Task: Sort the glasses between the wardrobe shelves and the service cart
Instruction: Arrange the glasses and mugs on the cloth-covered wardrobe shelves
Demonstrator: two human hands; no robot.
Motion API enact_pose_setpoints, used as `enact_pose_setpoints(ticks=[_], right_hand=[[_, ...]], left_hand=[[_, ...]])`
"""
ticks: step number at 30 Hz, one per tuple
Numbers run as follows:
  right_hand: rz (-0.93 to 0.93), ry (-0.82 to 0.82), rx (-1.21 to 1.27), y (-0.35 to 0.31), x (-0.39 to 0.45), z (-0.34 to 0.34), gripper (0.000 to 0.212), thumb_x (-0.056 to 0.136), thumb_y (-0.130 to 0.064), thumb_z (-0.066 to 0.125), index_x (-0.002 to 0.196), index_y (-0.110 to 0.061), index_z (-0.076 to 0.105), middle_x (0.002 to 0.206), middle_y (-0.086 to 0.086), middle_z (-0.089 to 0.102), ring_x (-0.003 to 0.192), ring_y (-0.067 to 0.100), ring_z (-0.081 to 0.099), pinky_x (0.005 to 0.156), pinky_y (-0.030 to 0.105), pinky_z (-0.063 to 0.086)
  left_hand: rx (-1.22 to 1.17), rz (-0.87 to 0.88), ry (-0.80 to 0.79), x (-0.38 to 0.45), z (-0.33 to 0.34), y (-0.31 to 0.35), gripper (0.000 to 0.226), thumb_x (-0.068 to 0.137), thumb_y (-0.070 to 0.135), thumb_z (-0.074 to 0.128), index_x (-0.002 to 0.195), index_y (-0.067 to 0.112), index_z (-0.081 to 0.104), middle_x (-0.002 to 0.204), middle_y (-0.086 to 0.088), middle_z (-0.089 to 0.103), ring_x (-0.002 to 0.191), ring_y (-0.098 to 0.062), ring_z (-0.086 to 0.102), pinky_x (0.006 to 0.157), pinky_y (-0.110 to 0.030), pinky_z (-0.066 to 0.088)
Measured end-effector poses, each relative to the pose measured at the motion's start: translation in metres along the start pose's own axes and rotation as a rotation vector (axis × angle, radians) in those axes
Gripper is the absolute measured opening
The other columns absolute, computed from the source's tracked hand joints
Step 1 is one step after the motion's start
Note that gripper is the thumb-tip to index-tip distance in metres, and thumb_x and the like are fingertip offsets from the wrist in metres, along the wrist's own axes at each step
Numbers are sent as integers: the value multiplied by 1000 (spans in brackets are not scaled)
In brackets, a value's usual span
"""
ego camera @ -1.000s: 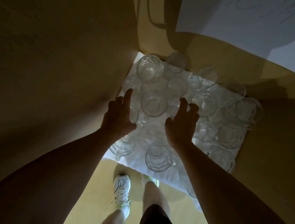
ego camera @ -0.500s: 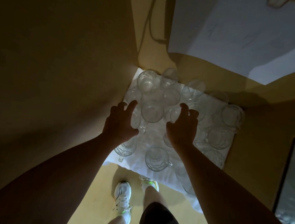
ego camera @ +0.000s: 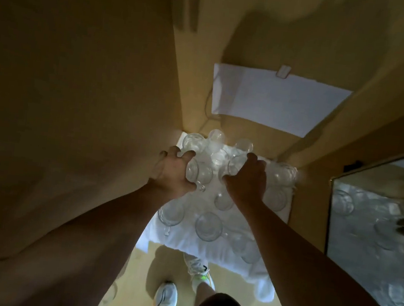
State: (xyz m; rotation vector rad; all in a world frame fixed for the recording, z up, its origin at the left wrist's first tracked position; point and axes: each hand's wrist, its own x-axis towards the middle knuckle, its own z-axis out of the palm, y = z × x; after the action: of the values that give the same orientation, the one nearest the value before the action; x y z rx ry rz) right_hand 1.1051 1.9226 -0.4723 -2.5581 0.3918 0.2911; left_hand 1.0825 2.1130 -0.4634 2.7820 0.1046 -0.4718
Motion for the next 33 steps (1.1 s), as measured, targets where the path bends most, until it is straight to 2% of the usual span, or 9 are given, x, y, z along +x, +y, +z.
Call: enact_pose_setpoints(ticks=[4,7,10,13,16,19,23,28,33], right_hand=[[1,62,52,-8,-20,-33,82,66,-30,88,135,-10,48,128,11,51,115,31,57,89,35,49],[9,119,112,-11,-42,-59,87,64,-36,88,138,-11,49,132,10,53,119,28,55,93,34,47],[-20,215,225,-15,-71,-86,85,61,-39,90,135,-12,56,128,8,61,116,24,59,95,34,51],[-60,327,339,-20,-103,-114,79,59,-38,93,127,-12,62,122,8,65,110,24,62,93,38,53],[-93,422,523,-24,-132,-138,77,58,-31,96,123,-8,61,120,9,64,109,25,61,94,39,52],[-109,438,761,-30,-157,-158,69,63,-26,95,119,-10,57,115,2,64,110,20,61,91,28,47],[-159,459,897,-41,-189,-191,71,63,-38,95,120,-19,57,108,-8,66,102,6,63,79,15,43],[-240,425,914,-42,-221,-221,56,60,-49,93,100,-35,57,97,-11,62,86,1,61,65,19,42],[-284,269,857,-18,-252,-240,54,62,-50,88,103,-33,57,98,-8,61,85,10,63,66,27,45]], left_hand=[[-1,49,32,-17,-29,15,88,53,62,69,135,38,48,123,-5,53,114,-31,51,95,-38,46],[91,122,64,-35,-56,28,92,55,74,52,139,37,46,128,-3,58,120,-28,47,95,-38,40],[42,99,126,-64,-83,37,91,66,73,54,149,40,36,139,-6,48,126,-32,44,95,-39,42],[106,218,232,-95,-110,47,86,68,73,52,146,37,38,128,-12,52,114,-38,51,80,-39,45],[94,241,299,-124,-134,61,85,72,73,52,148,38,37,129,-9,49,121,-34,46,84,-41,46],[54,233,323,-152,-154,72,88,73,74,51,151,38,35,133,-9,45,127,-31,38,94,-45,46],[1,217,385,-193,-183,82,92,69,75,49,151,36,36,131,-9,45,125,-30,39,95,-44,45],[-42,153,476,-247,-204,94,92,66,75,45,148,35,43,123,-13,52,114,-36,55,89,-42,50],[-31,95,524,-312,-205,114,92,65,74,50,146,31,47,119,-14,53,111,-37,58,90,-44,53]])
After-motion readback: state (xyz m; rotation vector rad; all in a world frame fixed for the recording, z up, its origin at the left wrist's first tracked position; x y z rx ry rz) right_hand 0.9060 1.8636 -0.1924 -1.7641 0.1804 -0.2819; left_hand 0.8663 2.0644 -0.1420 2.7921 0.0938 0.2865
